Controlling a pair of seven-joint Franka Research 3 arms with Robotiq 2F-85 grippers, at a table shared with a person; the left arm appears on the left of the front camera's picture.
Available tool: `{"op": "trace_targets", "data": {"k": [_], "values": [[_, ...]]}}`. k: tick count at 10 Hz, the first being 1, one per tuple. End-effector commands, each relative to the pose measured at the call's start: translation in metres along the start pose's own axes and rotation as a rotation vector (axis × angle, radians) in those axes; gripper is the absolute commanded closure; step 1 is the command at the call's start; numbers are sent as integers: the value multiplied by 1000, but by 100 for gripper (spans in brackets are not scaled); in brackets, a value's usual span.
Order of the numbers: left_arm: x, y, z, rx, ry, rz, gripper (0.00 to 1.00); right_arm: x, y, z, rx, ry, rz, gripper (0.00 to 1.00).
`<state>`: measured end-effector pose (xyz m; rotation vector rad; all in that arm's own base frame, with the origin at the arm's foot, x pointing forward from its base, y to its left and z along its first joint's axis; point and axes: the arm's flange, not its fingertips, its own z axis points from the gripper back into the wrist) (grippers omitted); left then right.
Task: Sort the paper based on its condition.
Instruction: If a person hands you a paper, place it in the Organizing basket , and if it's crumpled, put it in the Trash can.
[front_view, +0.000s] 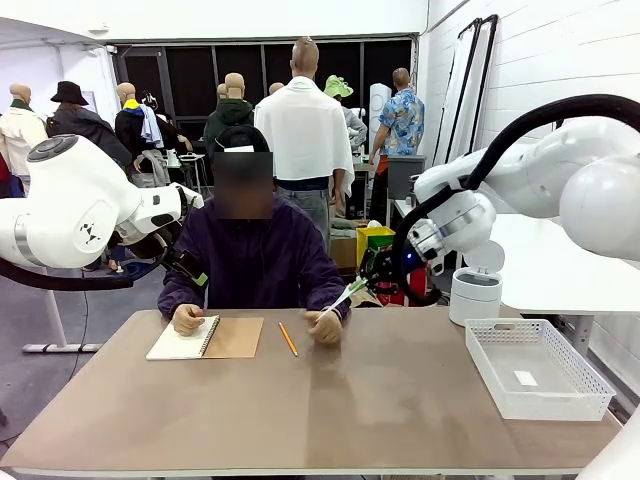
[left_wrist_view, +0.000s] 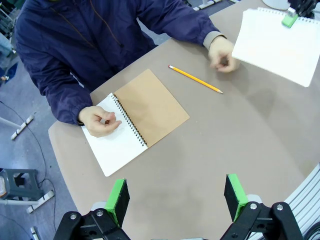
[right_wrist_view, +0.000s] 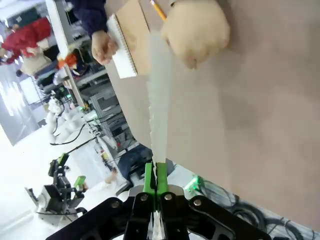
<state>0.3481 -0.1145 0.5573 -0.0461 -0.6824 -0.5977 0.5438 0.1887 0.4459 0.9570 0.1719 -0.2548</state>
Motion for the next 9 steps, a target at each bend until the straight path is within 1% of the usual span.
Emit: {"op": "trace_targets", "data": {"k": [1,2,3,5,6,7,9], "values": [[1,1,0,-1,-5,1,0,-20,6,39,-66,-64,139,100],[1,1,0,-1,-5,1,0,-29,8,58,-126,-100,196,100],[1,1,0,-1,-5,1,0,-41,8,76,-215,-152,237,100],[1,1,0,-1,-5,1,0,-60,3,107,-423,-299,291,100],[1,1,0,-1,-5,1,0,-67,-2,115,-506,-358,302,100],[1,1,0,-1,-5,1,0,-72,-7,121,-563,-403,294,100],[1,1,0,-1,-5,1,0,-82,-17,120,-668,-488,268,100]]}}
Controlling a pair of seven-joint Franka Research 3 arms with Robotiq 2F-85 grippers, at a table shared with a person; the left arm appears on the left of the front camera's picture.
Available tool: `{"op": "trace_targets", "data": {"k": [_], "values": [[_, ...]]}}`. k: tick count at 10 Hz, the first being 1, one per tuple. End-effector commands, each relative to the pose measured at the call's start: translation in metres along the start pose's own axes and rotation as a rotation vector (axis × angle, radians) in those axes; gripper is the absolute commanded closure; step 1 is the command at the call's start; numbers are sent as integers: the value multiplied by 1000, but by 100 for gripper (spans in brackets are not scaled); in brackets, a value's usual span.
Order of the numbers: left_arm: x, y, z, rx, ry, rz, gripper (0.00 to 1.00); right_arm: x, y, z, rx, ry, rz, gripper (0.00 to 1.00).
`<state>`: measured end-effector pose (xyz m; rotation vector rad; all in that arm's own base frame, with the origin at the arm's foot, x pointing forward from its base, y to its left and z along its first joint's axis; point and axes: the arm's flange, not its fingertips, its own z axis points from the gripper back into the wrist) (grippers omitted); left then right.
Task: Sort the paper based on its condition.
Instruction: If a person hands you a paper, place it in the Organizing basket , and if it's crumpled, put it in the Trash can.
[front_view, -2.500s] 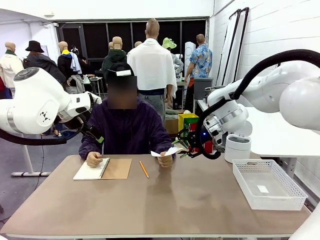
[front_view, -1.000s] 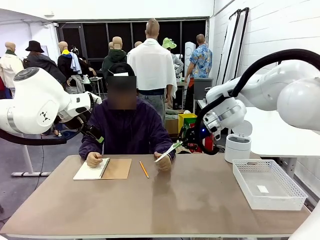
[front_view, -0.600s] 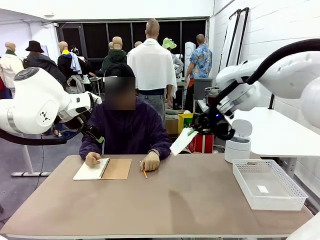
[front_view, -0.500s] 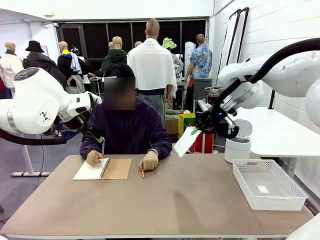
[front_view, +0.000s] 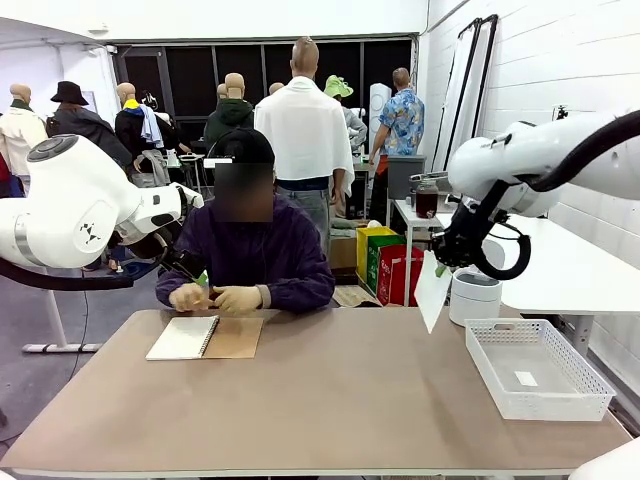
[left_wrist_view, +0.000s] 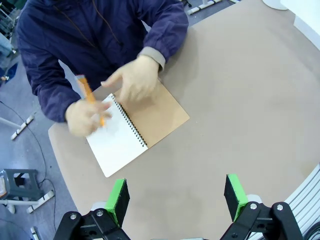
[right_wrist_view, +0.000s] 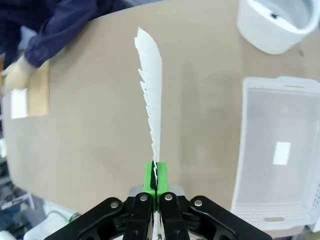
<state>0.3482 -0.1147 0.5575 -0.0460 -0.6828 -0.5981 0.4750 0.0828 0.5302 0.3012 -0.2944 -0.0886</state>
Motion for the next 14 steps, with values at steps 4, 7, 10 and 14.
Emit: {"op": "trace_targets", "data": {"k": [4,7,10,14], "values": [[1,1,0,-1,-5,2,0,0,0,0,0,0,0,100],[1,1,0,-1,-5,2,0,-6,-7,-1,-63,-36,-25,100],[1,1,0,-1,-5,2,0,-15,-49,-2,-98,-83,-46,100],[1,1,0,-1,-5,2,0,-31,-112,-19,-75,-64,-44,100]]}}
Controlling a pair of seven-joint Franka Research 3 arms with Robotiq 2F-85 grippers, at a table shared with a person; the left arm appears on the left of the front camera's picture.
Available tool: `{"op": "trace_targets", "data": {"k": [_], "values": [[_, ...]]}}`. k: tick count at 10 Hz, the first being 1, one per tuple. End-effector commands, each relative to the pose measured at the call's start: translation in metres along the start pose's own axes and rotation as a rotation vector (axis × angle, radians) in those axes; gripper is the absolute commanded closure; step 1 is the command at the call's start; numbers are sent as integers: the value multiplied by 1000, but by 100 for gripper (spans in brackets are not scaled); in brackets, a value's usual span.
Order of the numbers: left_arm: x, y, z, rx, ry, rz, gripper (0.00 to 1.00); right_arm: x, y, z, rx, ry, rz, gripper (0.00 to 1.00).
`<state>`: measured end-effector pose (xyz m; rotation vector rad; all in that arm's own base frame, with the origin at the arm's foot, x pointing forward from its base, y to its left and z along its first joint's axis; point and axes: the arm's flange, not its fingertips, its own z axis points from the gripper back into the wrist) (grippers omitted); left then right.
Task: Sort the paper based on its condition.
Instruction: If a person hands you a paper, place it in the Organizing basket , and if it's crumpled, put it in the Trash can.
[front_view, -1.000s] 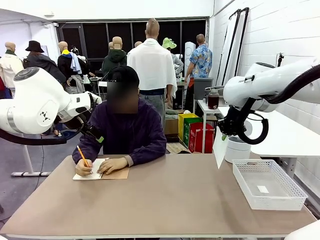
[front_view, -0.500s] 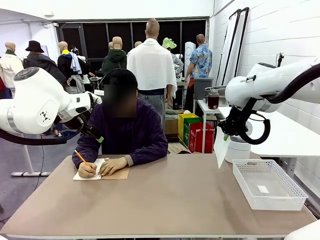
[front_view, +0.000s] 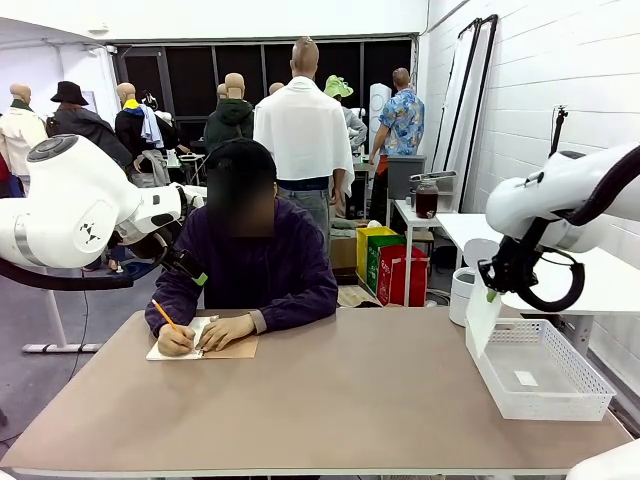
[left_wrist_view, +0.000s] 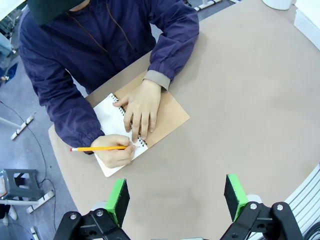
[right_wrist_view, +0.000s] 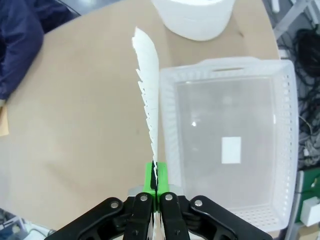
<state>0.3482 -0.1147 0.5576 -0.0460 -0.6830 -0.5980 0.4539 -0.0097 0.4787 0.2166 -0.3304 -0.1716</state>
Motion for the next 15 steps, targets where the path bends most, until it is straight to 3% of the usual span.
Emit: {"op": "trace_targets", "data": {"k": [1,5,10,15], "values": [[1,1,0,-1,-5,1,0,-11,-23,-8,30,14,11,100],[1,1,0,-1,-5,1,0,-12,-55,-29,50,73,17,100],[1,1,0,-1,-5,1,0,2,-64,-38,22,127,130,100],[1,1,0,-1,-5,1,0,7,-83,-34,-24,100,68,100]]}}
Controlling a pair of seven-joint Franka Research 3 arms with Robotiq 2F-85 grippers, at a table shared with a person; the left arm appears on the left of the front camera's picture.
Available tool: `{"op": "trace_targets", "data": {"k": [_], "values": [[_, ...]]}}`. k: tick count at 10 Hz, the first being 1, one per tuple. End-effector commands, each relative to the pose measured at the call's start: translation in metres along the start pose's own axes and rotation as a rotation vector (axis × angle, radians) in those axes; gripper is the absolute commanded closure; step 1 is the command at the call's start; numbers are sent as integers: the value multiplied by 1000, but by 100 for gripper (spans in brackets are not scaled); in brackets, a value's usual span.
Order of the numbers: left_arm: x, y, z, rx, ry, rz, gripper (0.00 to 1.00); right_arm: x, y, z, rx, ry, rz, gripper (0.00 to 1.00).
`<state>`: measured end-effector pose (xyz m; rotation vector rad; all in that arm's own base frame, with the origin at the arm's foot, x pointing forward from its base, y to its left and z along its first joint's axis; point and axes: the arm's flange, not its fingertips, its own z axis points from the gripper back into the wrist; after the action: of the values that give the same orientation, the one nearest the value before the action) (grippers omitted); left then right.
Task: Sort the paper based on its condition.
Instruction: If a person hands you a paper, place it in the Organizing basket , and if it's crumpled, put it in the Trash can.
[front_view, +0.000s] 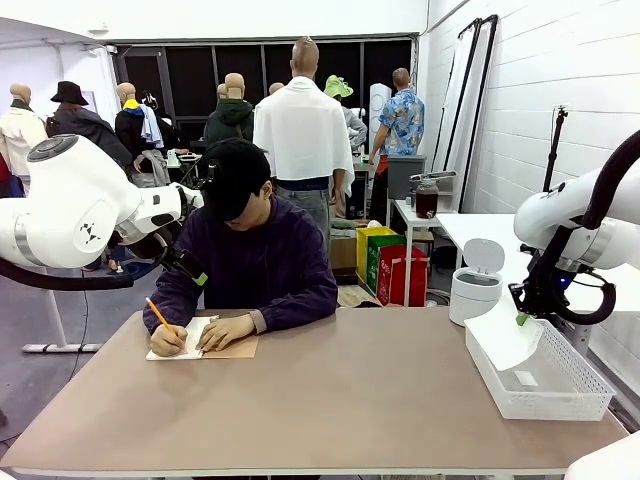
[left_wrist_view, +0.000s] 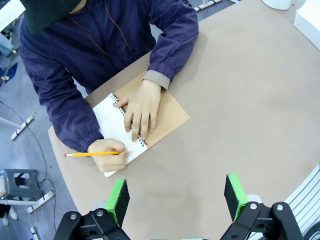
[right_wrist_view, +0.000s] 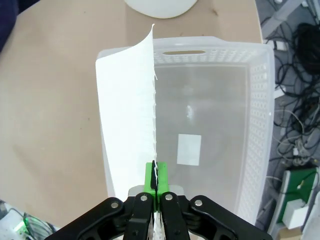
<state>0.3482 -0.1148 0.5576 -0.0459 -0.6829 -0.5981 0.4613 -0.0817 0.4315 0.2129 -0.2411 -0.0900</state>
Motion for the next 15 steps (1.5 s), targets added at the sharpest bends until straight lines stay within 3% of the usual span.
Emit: {"op": "trace_targets", "data": {"k": [1,8,14,15], "values": [[1,1,0,-1,-5,2,0,-3,-6,-6,-33,12,-12,100],[1,1,0,-1,-5,2,0,-31,3,-31,-19,59,-51,100],[1,1,0,-1,-5,2,0,-43,-11,-54,-219,51,-220,100],[1,1,0,-1,-5,2,0,-42,-9,-55,-219,76,-222,83]]}}
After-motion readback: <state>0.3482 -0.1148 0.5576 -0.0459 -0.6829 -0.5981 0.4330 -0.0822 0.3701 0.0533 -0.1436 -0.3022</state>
